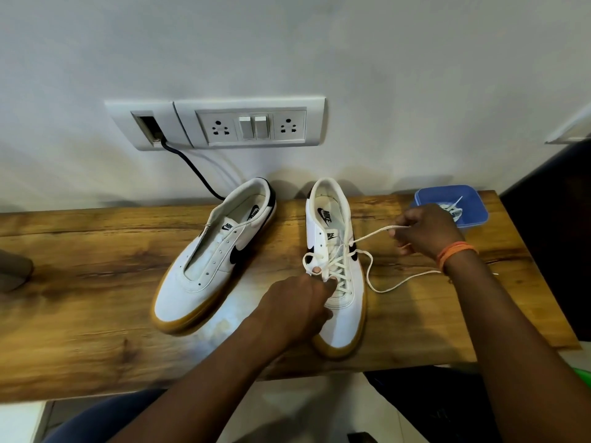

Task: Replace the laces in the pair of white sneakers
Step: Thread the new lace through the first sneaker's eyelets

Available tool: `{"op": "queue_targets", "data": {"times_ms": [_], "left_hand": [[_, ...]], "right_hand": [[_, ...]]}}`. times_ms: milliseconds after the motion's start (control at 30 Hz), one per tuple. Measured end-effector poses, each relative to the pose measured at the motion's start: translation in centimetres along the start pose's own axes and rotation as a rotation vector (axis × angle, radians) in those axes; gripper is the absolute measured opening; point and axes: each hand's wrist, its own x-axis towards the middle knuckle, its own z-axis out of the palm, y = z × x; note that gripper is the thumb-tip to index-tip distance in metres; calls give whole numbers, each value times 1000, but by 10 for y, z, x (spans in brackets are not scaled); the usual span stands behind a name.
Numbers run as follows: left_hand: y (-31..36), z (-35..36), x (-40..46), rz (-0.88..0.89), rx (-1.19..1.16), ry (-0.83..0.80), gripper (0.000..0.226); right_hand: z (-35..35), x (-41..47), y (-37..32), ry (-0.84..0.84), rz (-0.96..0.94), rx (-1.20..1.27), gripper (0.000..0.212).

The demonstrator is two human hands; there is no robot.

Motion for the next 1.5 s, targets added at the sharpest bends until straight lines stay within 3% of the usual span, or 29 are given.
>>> {"op": "queue_targets", "data": {"times_ms": [100, 167, 267, 367, 533, 600, 667, 767, 1100, 1233, 1333, 1400, 1500], "left_hand": [[-2, -1, 2, -7, -39, 16, 45], [-3, -1, 3, -6, -48, 19, 45], [-6, 1, 4, -7, -64, 17, 51], [-6, 0, 4, -2, -52, 24, 52], [-4, -5, 3, -2, -48, 23, 52], [-3, -6, 3, -2, -54, 17, 52], [-4, -6, 3, -5, -72, 13, 51], [-5, -6, 3, 4, -62, 17, 52], [0, -7, 1, 21, 89, 34, 51], [-2, -6, 3, 13, 54, 35, 50], [-2, -5, 3, 10, 20, 71, 47], [-1, -6, 3, -1, -5, 123, 41], [0, -4, 6, -18, -35, 224, 31]], "right_hand": [[15, -10, -9, -158, -36, 19, 32], [32, -13, -14, -207, -91, 14, 17], [47, -10, -18, -157, -150, -68, 7], [39, -1, -13, -109, -114, -154, 20], [11, 14, 4, 173, -13, -417, 13], [16, 10, 1, 108, -53, -396, 16], [26, 0, -7, -54, -138, -219, 28], [42, -11, -19, -150, -202, -91, 14], [20, 3, -10, 30, -166, -396, 10], [26, 1, -10, 124, -167, -304, 14], [17, -2, -7, -48, -36, -392, 7], [18, -11, -9, -208, 24, -436, 19], [34, -20, -11, -288, -82, -523, 38]]}}
